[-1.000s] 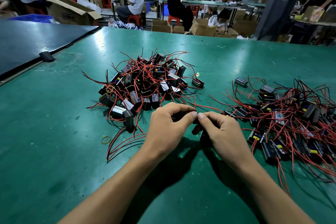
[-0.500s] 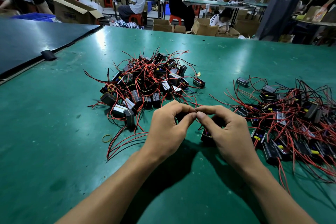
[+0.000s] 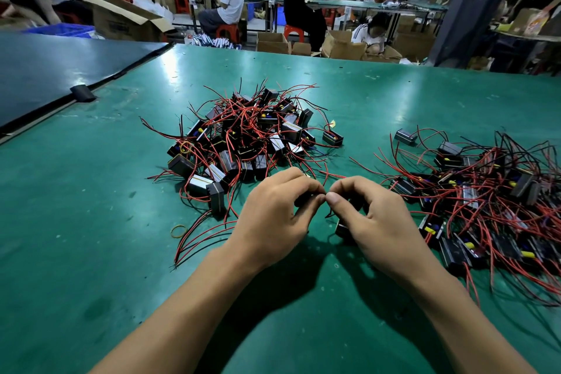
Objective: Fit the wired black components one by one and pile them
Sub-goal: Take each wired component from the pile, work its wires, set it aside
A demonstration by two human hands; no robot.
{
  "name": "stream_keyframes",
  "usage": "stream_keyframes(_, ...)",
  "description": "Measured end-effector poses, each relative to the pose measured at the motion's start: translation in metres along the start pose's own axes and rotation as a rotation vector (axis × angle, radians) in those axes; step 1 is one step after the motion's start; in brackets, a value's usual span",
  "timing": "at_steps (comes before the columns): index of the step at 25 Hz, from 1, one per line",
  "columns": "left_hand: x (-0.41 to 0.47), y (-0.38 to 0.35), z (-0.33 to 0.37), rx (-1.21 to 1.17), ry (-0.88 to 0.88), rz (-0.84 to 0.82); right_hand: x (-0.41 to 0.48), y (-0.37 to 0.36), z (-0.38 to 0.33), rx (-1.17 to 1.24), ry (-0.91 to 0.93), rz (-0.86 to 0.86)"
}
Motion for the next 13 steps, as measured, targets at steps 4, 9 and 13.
stream_keyframes(4, 0.0, -0.004, 0.002, 0.06, -0.055, -0.051, -0.002, -0.009, -0.011, -0.356, 0.177, -0.103)
stream_keyframes(9, 0.003, 0.002, -0.007, -0.077, 0.085, -0.005, -0.003, -0.002, -0.022, -0.478, 0.303, -0.012)
stream_keyframes(13, 0.002, 0.007, -0.011, -0.123, 0.141, 0.051, 0.001, 0.017, -0.005, -0.056, 0.031, 0.096)
Point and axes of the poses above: each hand's wrist, its own x-axis towards the middle knuckle, its own y-axis out of the back of the hand, z = x × y, the point moved 9 cm from there along x, towards the middle knuckle, and after that the axes turned 11 degrees about x, right-handed, at the moved point
